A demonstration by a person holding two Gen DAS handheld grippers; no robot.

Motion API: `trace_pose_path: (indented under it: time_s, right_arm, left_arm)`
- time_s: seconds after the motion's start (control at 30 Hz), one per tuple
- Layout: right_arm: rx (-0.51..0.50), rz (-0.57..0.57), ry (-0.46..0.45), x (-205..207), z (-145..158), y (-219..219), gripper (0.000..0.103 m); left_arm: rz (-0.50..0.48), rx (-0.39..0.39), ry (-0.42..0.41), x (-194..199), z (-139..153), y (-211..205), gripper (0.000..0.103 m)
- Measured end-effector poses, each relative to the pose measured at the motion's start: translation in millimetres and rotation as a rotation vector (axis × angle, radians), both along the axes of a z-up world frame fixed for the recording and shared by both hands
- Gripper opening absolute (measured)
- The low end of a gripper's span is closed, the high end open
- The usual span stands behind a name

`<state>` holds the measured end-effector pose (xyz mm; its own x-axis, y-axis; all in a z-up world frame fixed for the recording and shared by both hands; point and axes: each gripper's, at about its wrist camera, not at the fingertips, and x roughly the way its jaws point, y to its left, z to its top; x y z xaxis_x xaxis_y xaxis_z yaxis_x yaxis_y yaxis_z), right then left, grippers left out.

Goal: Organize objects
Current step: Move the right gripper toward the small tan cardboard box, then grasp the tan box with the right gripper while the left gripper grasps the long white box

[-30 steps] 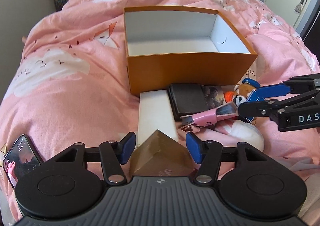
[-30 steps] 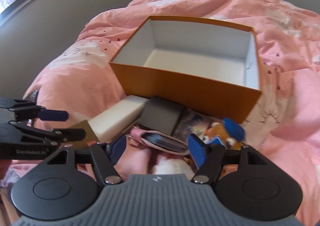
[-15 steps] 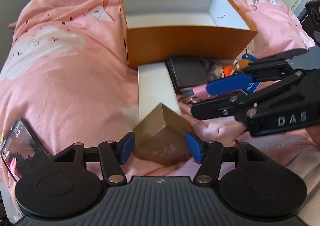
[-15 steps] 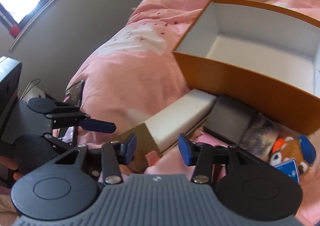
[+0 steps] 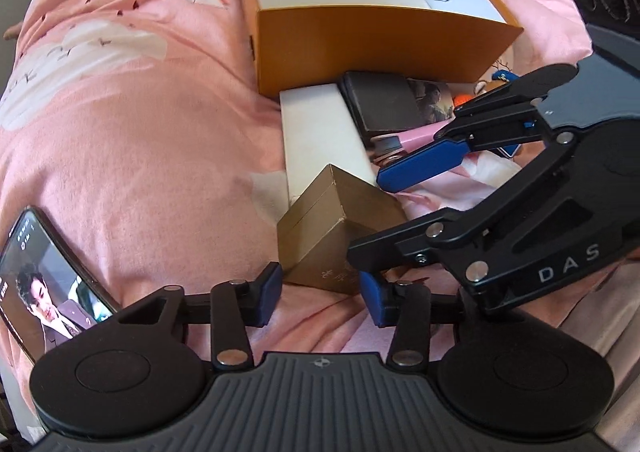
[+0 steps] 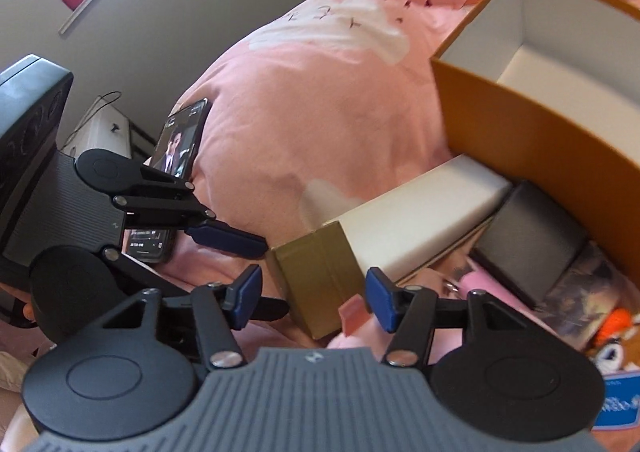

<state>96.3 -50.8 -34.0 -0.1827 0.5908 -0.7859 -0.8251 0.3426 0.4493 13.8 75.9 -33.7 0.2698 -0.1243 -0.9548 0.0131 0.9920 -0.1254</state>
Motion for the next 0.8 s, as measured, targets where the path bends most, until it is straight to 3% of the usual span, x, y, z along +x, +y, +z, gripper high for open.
trace_pose_path:
  time_s: [0.2,0.4,0.43,0.47,0.8]
  right_arm:
    - [0.023,0.026,0.002,4.8,-6.1,7.1,0.071]
    - [0.048,0.121,0.009,7.0,-6.3,20.4,0.066]
    - [0.051,0.13,0.01,7.2,-7.3,22.2,0.065]
    - [0.046,0.131,0.002,7.0,-7.4,23.7,0.053]
    - [0.081,0.037,-0.047,9.4,18.4,-5.0,0.052]
  left_arm:
    - [-0.01,-0.012,-0.001,0.0,-2.0,3.0,0.048]
    - [-0.013,-0.011,0.014,0.4,-1.5,3.6,0.038]
    - [-0.009,-0.014,0.015,0.3,-1.7,4.2,0.039]
    - [-0.007,-0.021,0.01,-0.1,-0.3,3.7,0.04]
    - [-0.038,-0.044,-0.093,1.5,26.6,-1.6,0.059]
